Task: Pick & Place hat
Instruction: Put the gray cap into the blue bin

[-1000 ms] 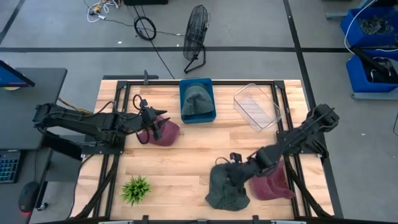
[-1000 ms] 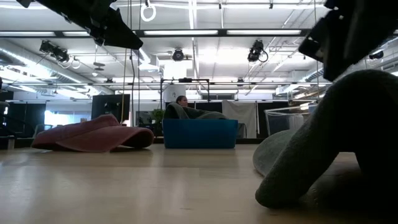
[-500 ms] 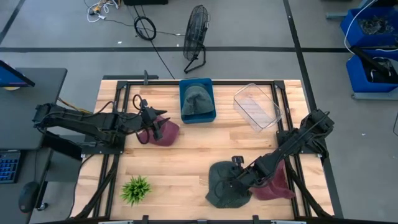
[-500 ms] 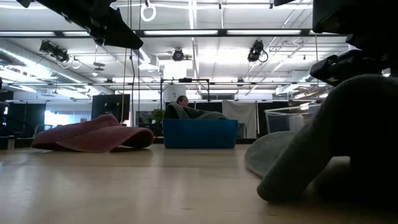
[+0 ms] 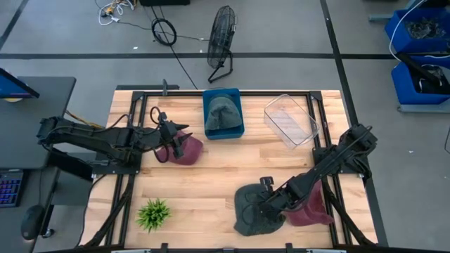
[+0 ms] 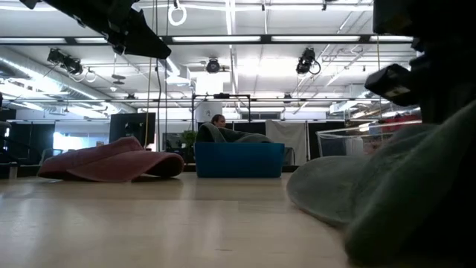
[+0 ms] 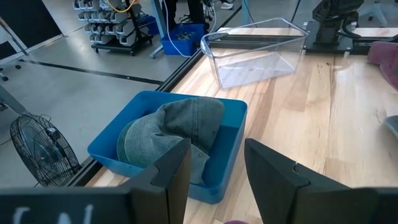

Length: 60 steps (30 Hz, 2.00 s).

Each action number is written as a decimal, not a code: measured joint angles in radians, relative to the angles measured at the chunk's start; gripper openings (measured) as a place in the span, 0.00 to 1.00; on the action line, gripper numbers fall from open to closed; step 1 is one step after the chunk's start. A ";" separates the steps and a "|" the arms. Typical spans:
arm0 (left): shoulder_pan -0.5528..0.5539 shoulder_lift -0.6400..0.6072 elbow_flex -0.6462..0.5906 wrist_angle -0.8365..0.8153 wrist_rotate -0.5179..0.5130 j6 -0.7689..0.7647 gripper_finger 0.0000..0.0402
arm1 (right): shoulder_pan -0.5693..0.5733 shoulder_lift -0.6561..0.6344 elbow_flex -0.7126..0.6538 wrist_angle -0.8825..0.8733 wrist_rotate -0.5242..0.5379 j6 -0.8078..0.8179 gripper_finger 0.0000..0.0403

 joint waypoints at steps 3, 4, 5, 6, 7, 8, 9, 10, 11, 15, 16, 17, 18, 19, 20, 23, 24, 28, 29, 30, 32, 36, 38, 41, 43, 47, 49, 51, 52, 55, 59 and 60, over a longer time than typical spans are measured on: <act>0.000 0.000 0.000 0.000 0.000 0.000 0.38 | 0.000 -0.019 0.037 -0.026 0.003 -0.048 0.02; 0.000 0.000 0.000 0.000 0.000 0.000 0.38 | 0.000 -0.029 0.056 -0.041 0.013 -0.070 0.01; 0.000 0.000 0.000 0.000 0.000 0.000 0.38 | -0.002 -0.039 0.080 -0.051 0.035 -0.094 0.02; 0.000 0.000 0.000 0.000 0.000 0.000 0.38 | -0.004 -0.050 0.102 -0.065 0.067 -0.118 0.02; 0.000 0.000 0.000 0.000 0.000 0.000 0.38 | -0.007 -0.060 0.127 -0.090 0.106 -0.143 0.02; 0.000 0.000 0.000 0.000 0.000 0.000 0.38 | -0.011 -0.071 0.153 -0.119 0.154 -0.179 0.02; 0.000 0.000 0.000 0.000 0.000 0.000 0.38 | -0.017 -0.077 0.179 -0.144 0.208 -0.226 0.02; 0.000 0.000 0.000 0.001 0.000 0.000 0.38 | -0.024 -0.083 0.203 -0.167 0.265 -0.278 0.02; 0.000 0.000 0.000 0.001 0.000 0.001 0.38 | -0.033 -0.088 0.224 -0.190 0.332 -0.333 0.01; 0.000 0.000 0.000 0.001 0.000 0.001 0.38 | -0.106 -0.090 0.284 -0.217 0.615 -0.539 0.01; 0.000 0.000 0.000 0.001 0.000 0.001 0.38 | -0.135 -0.090 0.290 -0.213 0.666 -0.583 0.01; 0.000 0.000 0.000 0.001 0.000 0.001 0.38 | -0.177 -0.090 0.292 -0.196 0.698 -0.630 0.01; 0.000 0.000 0.000 0.001 0.000 0.001 0.38 | -0.217 -0.090 0.292 -0.179 0.718 -0.673 0.01; 0.000 0.000 0.000 0.001 0.000 0.001 0.38 | -0.264 -0.090 0.292 -0.167 0.733 -0.712 0.01; 0.000 0.000 0.000 0.000 0.000 0.001 0.38 | -0.315 -0.090 0.292 -0.150 0.741 -0.751 0.01; 0.000 0.000 0.000 0.001 0.000 0.001 0.38 | -0.476 -0.090 0.292 -0.072 0.739 -0.874 0.01; 0.000 0.000 0.000 0.001 0.000 0.001 0.38 | -0.528 -0.090 0.292 -0.029 0.725 -0.914 0.01; 0.003 0.000 0.000 0.009 0.001 0.003 0.38 | -0.722 -0.090 0.292 0.183 0.514 -1.018 0.01; 0.005 0.000 0.000 0.014 0.000 0.003 0.38 | -0.764 -0.090 0.292 0.220 0.433 -1.033 0.01; 0.008 0.000 0.000 0.013 0.000 0.003 0.38 | -0.802 -0.090 0.292 0.250 0.350 -1.044 0.01; 0.010 0.000 0.000 0.010 0.000 -0.003 0.38 | -0.866 -0.090 0.292 0.286 0.212 -1.050 0.01; 0.010 0.000 0.000 0.009 0.000 -0.036 0.38 | -0.943 -0.090 0.292 0.280 0.102 -1.046 0.01; 0.010 0.000 0.000 0.010 0.000 -0.024 0.38 | -0.973 -0.086 0.292 0.264 0.068 -1.022 0.01; 0.010 0.001 0.000 0.007 0.000 -0.009 0.38 | -1.002 -0.069 0.279 0.261 0.020 -1.008 0.01; 0.010 0.001 0.000 0.008 0.000 -0.009 0.38 | -1.007 -0.045 0.277 0.292 0.013 -1.018 0.01; 0.010 0.001 0.000 -0.003 0.000 -0.060 0.38 | -1.010 0.006 0.276 0.281 0.003 -1.023 0.01; 0.010 0.001 0.000 -0.004 0.001 -0.108 0.38 | -1.011 0.029 0.276 0.283 0.004 -1.031 0.01; 0.010 0.001 0.000 -0.006 0.000 -0.149 0.38 | -1.011 0.053 0.276 0.290 0.008 -1.034 0.01; 0.010 0.001 0.000 -0.006 0.000 -0.176 0.38 | -1.012 0.062 0.276 0.290 0.008 -1.033 0.02; 0.010 0.001 0.000 -0.005 0.000 -0.240 0.38 | -1.011 0.084 0.276 0.287 0.008 -1.034 0.04; 0.010 0.001 0.000 -0.005 -0.002 -0.291 0.38 | -1.011 0.089 0.276 0.279 0.010 -1.015 0.09; 0.010 0.001 0.000 -0.005 -0.002 -0.298 0.38 | -1.011 0.089 0.276 0.273 0.010 -1.005 0.11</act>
